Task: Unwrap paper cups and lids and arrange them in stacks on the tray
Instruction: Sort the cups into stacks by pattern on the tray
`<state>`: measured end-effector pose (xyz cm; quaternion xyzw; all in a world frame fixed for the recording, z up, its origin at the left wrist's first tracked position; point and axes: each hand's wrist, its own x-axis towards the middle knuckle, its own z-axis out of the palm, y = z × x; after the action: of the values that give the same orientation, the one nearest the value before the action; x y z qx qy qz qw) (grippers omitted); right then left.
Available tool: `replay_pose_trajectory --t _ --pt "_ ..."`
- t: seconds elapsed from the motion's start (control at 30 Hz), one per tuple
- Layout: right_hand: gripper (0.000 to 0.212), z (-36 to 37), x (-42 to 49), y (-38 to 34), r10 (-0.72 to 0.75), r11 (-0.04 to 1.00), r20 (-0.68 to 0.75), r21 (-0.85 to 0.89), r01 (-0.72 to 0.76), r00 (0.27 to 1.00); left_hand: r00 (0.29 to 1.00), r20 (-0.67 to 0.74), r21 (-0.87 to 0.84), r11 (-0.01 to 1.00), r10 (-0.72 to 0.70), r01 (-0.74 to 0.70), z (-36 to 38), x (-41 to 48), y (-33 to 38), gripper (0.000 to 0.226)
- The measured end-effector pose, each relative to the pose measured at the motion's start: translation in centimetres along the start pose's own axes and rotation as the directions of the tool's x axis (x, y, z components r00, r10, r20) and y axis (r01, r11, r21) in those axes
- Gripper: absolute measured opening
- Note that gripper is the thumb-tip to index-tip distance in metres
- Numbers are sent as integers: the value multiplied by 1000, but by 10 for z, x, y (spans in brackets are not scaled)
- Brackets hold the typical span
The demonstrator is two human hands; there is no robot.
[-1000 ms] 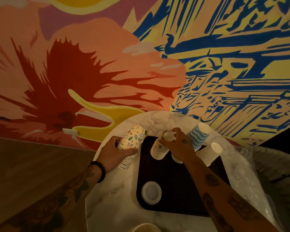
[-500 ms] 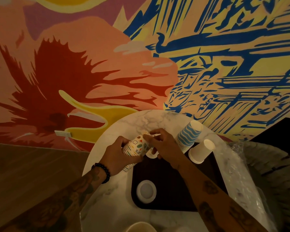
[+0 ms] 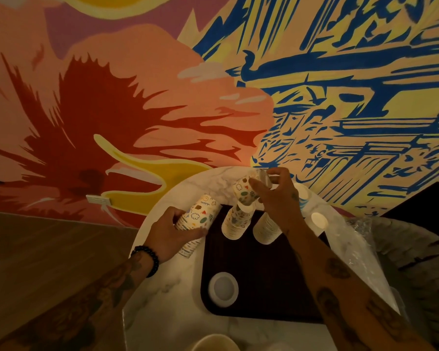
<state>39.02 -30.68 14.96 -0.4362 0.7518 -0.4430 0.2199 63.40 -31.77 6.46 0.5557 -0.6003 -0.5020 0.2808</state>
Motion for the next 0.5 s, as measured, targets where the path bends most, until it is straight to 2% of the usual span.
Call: replay_pose_trajectory --t 0.17,0.4,0.5 --pt "48 7 -1 11 -39 987 49 -157 47 998 1000 -11 -39 999 -30 29 -3 3 -3 57" --pt "42 22 -4 44 47 923 201 -384 35 978 1000 -4 -27 999 -25 25 -5 3 3 60" --pt "37 19 -5 42 71 928 194 -373 7 978 1000 2 -23 1000 -20 20 -5 2 6 62"
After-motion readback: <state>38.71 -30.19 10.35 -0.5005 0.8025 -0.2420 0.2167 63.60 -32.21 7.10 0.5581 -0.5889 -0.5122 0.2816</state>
